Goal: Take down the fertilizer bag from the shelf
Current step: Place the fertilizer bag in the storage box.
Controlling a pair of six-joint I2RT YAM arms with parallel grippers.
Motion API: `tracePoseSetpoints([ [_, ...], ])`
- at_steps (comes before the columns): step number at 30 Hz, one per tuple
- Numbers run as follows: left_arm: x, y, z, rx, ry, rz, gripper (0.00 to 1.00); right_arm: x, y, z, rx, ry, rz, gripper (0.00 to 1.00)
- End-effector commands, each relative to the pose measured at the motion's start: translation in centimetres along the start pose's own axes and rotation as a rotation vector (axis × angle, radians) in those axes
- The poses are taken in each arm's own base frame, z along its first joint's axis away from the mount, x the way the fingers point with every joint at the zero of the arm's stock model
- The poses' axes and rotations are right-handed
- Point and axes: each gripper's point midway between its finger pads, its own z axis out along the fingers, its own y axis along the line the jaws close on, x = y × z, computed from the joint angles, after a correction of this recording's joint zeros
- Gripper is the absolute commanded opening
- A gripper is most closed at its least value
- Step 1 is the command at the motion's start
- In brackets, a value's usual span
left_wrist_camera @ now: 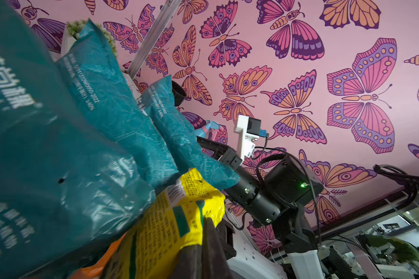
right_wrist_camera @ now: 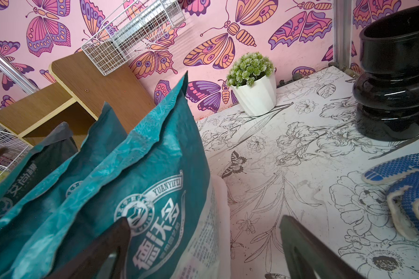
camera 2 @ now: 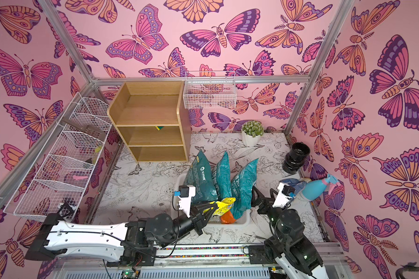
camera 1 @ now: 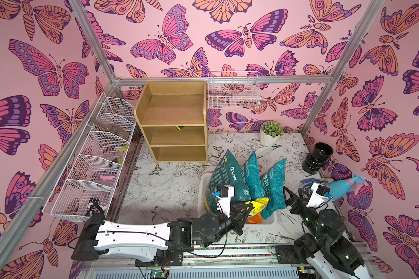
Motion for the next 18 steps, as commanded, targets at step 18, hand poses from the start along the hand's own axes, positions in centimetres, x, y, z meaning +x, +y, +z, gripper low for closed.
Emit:
tracePoseSetpoints([
  [18,2.5,13.6,-4.5,-0.182,-0.037,-0.065,0.0,0.1,-0.4,-0.1,0.012,-0.009,-0.014,0.99],
])
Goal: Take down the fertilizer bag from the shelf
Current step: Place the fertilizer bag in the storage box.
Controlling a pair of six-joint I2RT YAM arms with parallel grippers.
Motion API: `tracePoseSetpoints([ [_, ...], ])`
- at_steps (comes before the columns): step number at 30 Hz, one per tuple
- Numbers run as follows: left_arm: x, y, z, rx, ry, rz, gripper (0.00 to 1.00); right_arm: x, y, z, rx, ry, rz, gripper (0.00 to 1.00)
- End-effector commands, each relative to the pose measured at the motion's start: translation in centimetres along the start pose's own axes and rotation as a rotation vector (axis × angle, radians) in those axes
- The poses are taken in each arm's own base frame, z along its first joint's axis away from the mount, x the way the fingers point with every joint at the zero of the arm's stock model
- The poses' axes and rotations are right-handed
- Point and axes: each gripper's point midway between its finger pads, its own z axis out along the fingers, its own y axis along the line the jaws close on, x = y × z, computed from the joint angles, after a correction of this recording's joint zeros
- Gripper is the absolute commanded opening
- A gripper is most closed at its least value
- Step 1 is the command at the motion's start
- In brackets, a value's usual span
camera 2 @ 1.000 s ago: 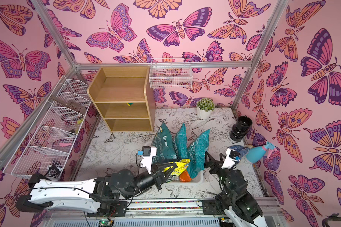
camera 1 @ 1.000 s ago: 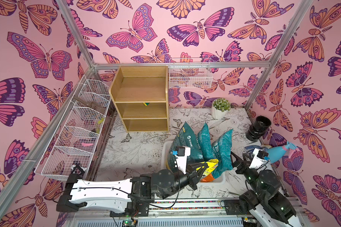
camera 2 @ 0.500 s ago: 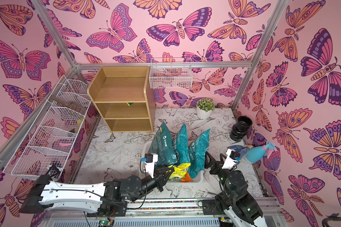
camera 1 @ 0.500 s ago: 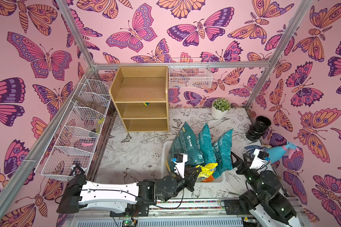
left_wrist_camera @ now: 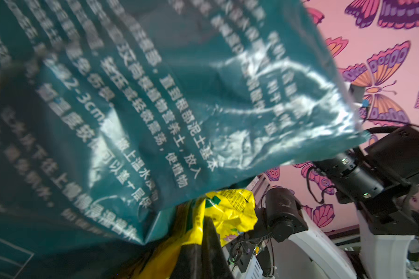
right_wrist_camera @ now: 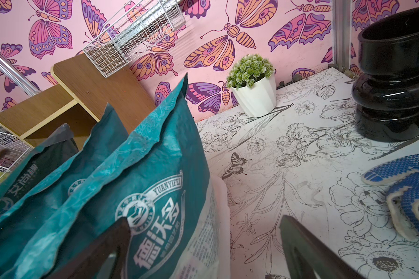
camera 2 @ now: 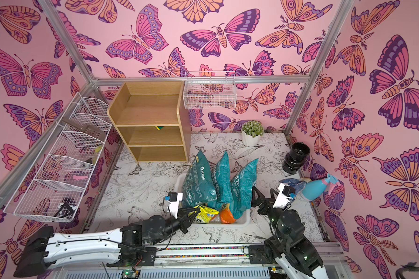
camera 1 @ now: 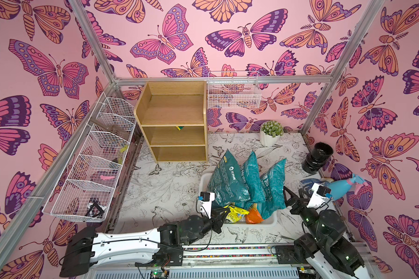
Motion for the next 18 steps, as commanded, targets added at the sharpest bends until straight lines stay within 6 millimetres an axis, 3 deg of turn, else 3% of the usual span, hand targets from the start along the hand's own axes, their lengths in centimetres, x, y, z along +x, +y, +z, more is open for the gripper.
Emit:
tracePoseSetpoints([
  [1,-0.5,3.5,-1.1,-0.095,-0.086,-0.047,0.0,0.1,-0.3,-0.1,0.011,-0.004,-0.015,0.99],
  [4,-0.4,6.7,-2.1,-0.184,-0.151,-0.086,0.0,0.2,-0.2,0.0,0.004,-0.003,-0.013,0.99],
  [6,0.5,7.4,-2.2,-0.201,-0.12,-0.082,0.0,0.3,0.0,0.1,-0.002,0.002,-0.015,0.99],
  [10,2.5,7.0,-1.6,-0.186,-0.007,-0.082,0.0,0.0,-0.5,0.0,0.025,-0.004,-0.019,0.99],
  [17,2.3,6.5,-1.6,-0.168,-0.005,-0.081,0.0,0.0,-0.3,-0.2,0.009,-0.007,-0.012,0.99],
  [18,2.2,5.9,-1.6,-0.148,0.002,-0.074,0.07,0.0,-0.3,-0.2,0.009,-0.009,-0.013,0.99],
])
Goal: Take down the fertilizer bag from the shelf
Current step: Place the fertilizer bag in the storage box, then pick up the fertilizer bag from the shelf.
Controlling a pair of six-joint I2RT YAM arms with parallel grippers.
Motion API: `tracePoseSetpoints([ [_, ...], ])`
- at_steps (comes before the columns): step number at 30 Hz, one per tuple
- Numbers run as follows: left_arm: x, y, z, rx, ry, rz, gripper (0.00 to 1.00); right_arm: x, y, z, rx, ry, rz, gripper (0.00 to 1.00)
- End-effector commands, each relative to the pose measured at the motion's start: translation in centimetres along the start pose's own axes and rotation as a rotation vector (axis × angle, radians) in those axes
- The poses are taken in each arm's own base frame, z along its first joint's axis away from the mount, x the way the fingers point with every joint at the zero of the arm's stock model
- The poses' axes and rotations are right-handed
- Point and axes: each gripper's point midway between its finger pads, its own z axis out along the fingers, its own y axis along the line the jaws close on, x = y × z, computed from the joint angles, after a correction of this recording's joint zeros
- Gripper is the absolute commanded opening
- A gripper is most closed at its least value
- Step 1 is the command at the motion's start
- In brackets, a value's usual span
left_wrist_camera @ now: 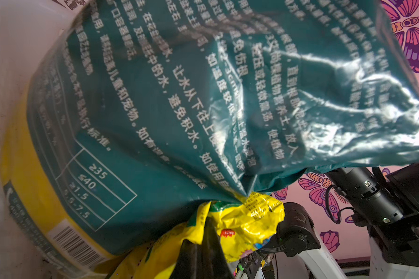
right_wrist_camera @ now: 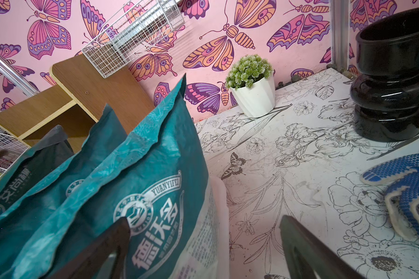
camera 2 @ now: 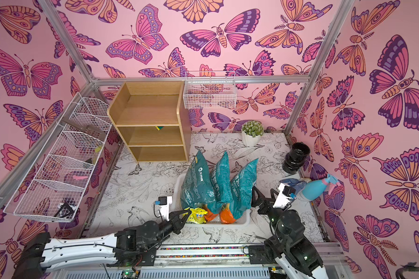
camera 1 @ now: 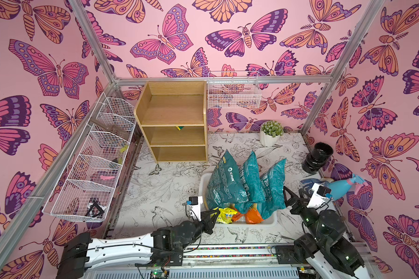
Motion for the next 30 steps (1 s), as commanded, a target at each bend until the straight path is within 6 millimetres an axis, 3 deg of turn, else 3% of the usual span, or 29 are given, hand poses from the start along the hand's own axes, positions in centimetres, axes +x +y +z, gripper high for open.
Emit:
tracePoseSetpoints([
  [1,0.3,0.8,-0.1,-0.037,0.029,0.047,0.24,0.1,-0.2,-0.1,0.009,-0.003,-0.014,0.99],
  [4,-0.9,-0.6,-0.4,-0.001,-0.002,0.057,0.98,0.1,-0.2,0.0,0.01,0.0,-0.017,0.99],
  [10,-6.0,-3.2,-1.9,0.011,-0.171,0.121,1.0,0.1,-0.1,0.0,0.002,0.001,-0.015,0.99],
  [12,-7.9,-3.1,-2.8,-0.018,-0.247,0.141,1.0,0.1,0.0,0.0,0.0,0.001,-0.016,0.99],
  [13,-10.2,-3.4,-3.7,-0.056,-0.33,0.128,1.0,0.1,0.0,0.0,-0.001,0.0,-0.017,0.99],
  [15,-13.0,-1.4,-5.2,-0.206,-0.469,0.132,1.0,0.1,-0.1,0.0,0.002,0.0,-0.018,0.99],
  [18,-15.9,-0.1,-6.2,-0.317,-0.583,0.161,1.0,0.2,-0.1,0.0,-0.001,0.001,-0.018,0.99],
  [21,-17.7,1.2,-5.1,-0.331,-0.549,0.106,0.99,0.2,0.0,0.1,-0.005,0.0,-0.018,0.99],
  [27,-23.4,8.6,-2.1,-0.398,-0.495,-0.165,0.99,0.3,0.1,0.1,-0.012,0.004,-0.017,0.99],
  [30,-27.0,10.3,-0.3,-0.397,-0.514,-0.196,0.86,0.3,0.1,0.1,-0.01,0.003,-0.019,0.99],
])
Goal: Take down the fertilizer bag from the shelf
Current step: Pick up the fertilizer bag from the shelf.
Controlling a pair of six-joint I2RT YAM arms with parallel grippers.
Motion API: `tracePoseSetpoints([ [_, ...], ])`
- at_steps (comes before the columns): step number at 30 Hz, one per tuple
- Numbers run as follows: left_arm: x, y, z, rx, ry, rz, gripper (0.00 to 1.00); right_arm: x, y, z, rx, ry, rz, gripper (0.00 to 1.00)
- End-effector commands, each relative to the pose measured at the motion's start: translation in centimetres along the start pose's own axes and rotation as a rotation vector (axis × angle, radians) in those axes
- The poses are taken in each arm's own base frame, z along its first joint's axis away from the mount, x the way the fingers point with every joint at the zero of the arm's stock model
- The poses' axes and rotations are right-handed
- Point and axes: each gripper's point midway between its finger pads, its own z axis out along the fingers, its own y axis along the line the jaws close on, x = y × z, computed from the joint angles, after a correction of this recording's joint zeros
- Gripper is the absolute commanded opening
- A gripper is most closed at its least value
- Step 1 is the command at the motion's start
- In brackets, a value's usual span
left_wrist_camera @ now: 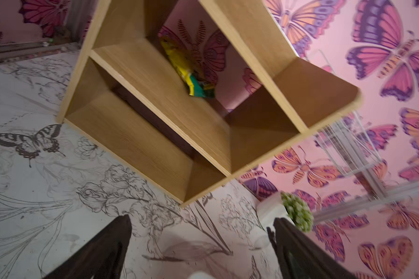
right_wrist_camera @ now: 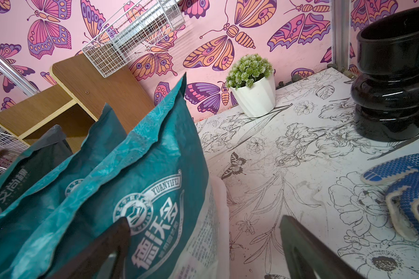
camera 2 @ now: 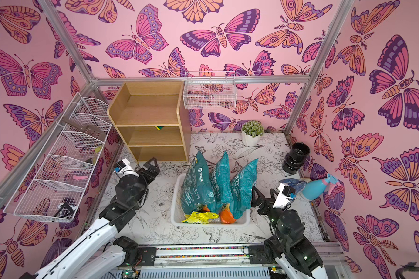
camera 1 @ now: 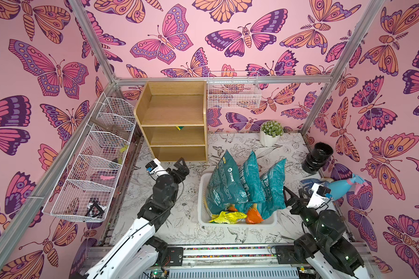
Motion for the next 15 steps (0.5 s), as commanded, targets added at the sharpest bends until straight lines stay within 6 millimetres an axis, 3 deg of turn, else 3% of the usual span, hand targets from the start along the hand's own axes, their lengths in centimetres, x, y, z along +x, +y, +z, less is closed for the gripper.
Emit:
tracePoseSetpoints([
  [1,0.3,-2.9,3.0,0.123,0.117,-0.076,0.81,0.2,0.1,0.0,-0.009,0.0,-0.017,0.99],
  [3,-0.1,-3.7,5.5,0.119,0.147,-0.072,0.7,0.1,0.1,0.1,-0.011,-0.002,-0.017,0.99],
  [5,0.1,-4.4,8.2,0.121,0.204,-0.107,0.67,0.2,0.2,0.1,-0.014,-0.002,-0.018,0.99],
  [11,-0.8,-5.2,14.0,0.152,0.239,-0.244,0.7,0.4,0.1,0.3,-0.011,-0.001,-0.023,0.99],
  [15,-0.4,-3.8,17.8,0.112,0.286,-0.326,0.75,0.5,0.2,0.3,-0.021,0.001,-0.022,0.99],
])
